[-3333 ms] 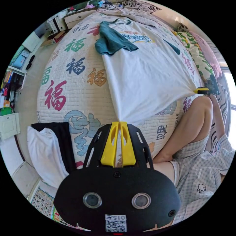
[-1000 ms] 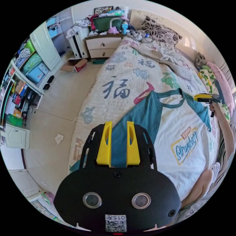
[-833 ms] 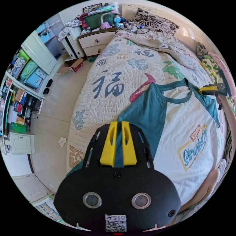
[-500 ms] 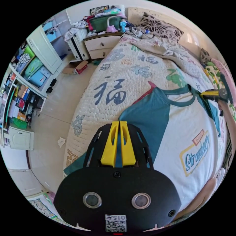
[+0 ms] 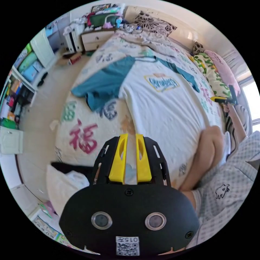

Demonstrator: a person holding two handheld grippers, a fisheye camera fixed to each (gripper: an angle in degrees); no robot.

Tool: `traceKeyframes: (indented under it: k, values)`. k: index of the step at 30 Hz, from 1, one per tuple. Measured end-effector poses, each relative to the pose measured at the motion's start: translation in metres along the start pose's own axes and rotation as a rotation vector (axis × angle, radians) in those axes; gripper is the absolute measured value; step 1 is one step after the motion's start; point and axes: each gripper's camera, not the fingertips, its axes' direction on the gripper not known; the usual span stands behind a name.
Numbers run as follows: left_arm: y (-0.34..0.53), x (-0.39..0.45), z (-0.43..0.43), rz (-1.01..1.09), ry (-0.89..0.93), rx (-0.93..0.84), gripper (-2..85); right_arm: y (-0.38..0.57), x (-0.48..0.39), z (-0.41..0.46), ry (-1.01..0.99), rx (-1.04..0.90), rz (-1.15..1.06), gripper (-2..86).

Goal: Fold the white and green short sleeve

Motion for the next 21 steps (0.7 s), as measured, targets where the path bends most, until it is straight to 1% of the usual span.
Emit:
traceKeyframes:
  k: [3,6,7,8,10,11,13,15,18,21]
  values:
    - [0.036,0.001,0.024,-0.05,0.116,-0.074,7.4,0.048,-0.001,0.025,0.01,-0.106,0.033,8.1]
    - [0.042,0.007,0.046,-0.062,0.185,-0.103,8.2,0.067,-0.005,0.043,-0.106,-0.173,0.033,8.2]
    - [0.038,0.011,0.057,-0.048,0.186,-0.148,8.4,0.07,-0.009,0.047,-0.148,-0.186,0.021,8.1]
    - [0.035,0.013,0.062,-0.049,0.168,-0.182,8.5,0.071,-0.011,0.051,-0.154,-0.201,0.018,8.1]
    - [0.023,0.028,0.086,0.005,0.13,-0.308,8.8,0.07,-0.014,0.067,-0.103,-0.255,0.017,7.1]
    - [0.021,0.032,0.091,0.015,0.116,-0.328,8.9,0.069,-0.013,0.069,-0.089,-0.255,0.027,6.7]
    - [0.015,0.045,0.099,0.047,0.034,-0.343,8.2,0.067,-0.013,0.069,-0.079,-0.265,0.041,5.7]
    - [0.015,0.053,0.099,0.064,0.005,-0.339,7.1,0.068,-0.016,0.066,-0.07,-0.264,0.036,5.4]
    - [0.018,0.061,0.1,0.101,0.01,-0.35,2.5,0.074,-0.023,0.059,-0.045,-0.244,0.009,3.5]
    - [0.023,0.07,0.091,0.129,-0.004,-0.323,1.1,0.081,-0.033,0.049,-0.023,-0.213,-0.004,0.9]
